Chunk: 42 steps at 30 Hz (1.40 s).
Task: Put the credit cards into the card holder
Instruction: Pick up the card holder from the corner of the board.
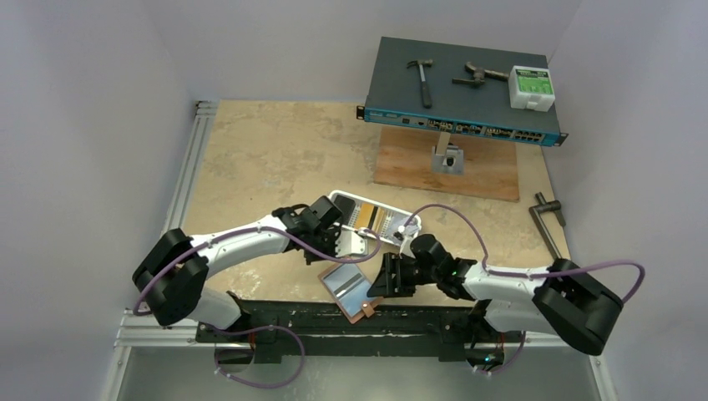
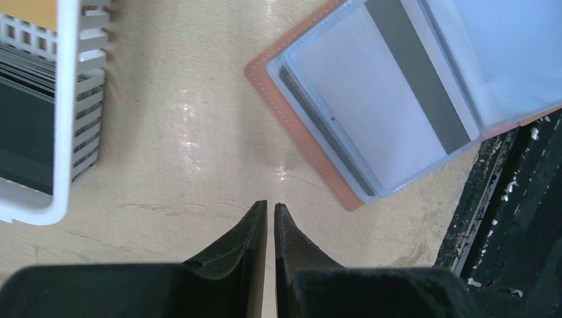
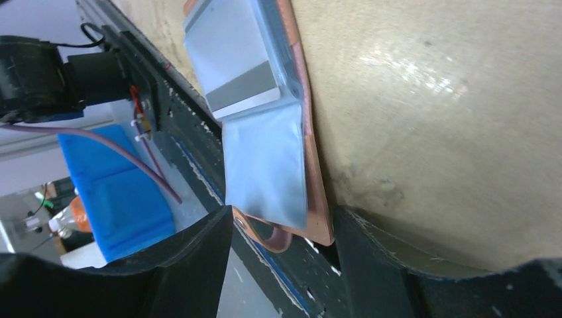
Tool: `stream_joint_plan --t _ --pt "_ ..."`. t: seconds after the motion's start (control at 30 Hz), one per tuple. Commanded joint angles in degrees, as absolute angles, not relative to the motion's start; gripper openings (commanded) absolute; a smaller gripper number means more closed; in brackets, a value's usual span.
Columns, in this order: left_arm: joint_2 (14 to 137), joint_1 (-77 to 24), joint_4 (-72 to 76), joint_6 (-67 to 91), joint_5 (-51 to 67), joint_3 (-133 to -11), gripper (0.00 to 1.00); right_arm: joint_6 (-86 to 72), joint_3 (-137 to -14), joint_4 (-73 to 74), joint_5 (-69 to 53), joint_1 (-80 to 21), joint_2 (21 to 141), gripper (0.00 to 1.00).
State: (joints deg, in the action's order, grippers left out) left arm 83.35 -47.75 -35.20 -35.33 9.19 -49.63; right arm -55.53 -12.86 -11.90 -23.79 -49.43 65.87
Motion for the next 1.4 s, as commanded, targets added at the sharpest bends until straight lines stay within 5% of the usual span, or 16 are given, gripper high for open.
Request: stream_joint_plan --t 0.0,0.47,0.6,0.67,1.0,1.37 --pt "79.0 -47.6 -30.4 -39.8 14.4 -45.9 0.08 -56.6 -9.5 -20.2 -26.2 -49.4 72.4 0.57" --pt "80.1 -48.6 -26.7 -39.2 12.5 -44.5 0.08 -60.9 -11.1 -42.5 -33.7 -49.4 91.9 0.32" --pt "79.9 -48.6 -27.0 -38.6 11.9 -45.1 0.07 -61.9 -12.6 -46.2 -35.9 -49.4 94.5 0.04" --pt "79.5 -48.5 -28.1 -38.0 11.9 -46.0 0.07 -61.4 -13.1 -44.8 -35.8 -49.4 93.0 0.00" --pt "70.3 -36.0 -44.6 -30.6 22.4 -61.5 0.13 -35.2 -36.2 10.1 -15.6 -49.8 68.5 0.00" --pt "66.6 -12.2 -40.8 -21.2 39.3 -63.9 0.16 -19.3 -57.0 32.5 2.7 -65.7 67.6 0.00"
